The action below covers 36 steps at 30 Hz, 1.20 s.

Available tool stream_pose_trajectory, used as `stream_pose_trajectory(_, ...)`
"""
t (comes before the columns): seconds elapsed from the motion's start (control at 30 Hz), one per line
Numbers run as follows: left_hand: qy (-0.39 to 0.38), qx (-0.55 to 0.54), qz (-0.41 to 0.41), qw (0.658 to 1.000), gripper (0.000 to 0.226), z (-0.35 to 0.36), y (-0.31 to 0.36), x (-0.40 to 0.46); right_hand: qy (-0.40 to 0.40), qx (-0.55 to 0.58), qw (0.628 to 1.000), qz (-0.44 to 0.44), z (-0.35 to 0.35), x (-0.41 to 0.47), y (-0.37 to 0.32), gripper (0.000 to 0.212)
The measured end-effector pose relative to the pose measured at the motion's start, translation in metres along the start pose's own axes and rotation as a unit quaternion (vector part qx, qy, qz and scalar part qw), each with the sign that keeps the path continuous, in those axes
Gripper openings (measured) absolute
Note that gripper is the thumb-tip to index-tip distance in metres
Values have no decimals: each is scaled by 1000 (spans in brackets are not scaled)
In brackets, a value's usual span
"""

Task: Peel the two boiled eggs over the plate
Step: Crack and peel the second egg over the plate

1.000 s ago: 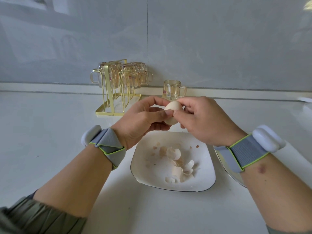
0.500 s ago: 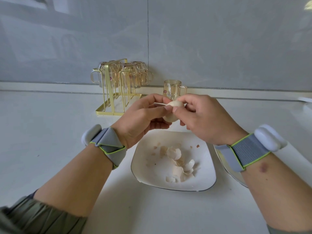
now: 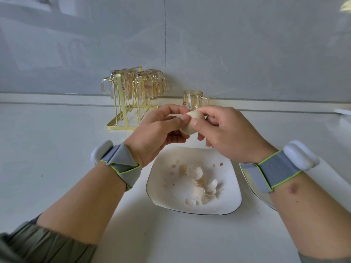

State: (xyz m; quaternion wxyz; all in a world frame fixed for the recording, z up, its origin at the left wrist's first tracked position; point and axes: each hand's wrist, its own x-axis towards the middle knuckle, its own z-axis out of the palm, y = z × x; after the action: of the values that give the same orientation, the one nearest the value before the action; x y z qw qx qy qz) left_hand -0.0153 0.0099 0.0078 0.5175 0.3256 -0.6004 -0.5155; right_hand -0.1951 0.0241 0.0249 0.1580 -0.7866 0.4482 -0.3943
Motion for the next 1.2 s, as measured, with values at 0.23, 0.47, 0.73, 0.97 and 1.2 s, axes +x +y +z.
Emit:
stream_pose_trajectory(0.23, -3, -5, -1, 1000, 10, 1, 0, -1, 2, -10, 1000, 4, 0, 0, 0, 19)
stream_pose_trajectory(0.47, -9, -15, -1, 1000, 9, 0, -1, -1, 10, -12, 1000, 1, 0, 0, 0, 20)
stream_pose_trajectory(0.73, -25, -19, 8, 999, 27, 0, -1, 0, 24, -7, 1000, -1, 1, 1, 2, 17)
stream_pose_trajectory(0.97, -2, 7, 11, 1000, 17, 0, -2, 0, 14, 3, 1000, -7, 2, 2, 6, 15)
stream_pose_trajectory(1.2, 9, -9, -4, 1000, 14, 2, 1, 0, 24, -3, 999, -22, 4, 0, 3, 13)
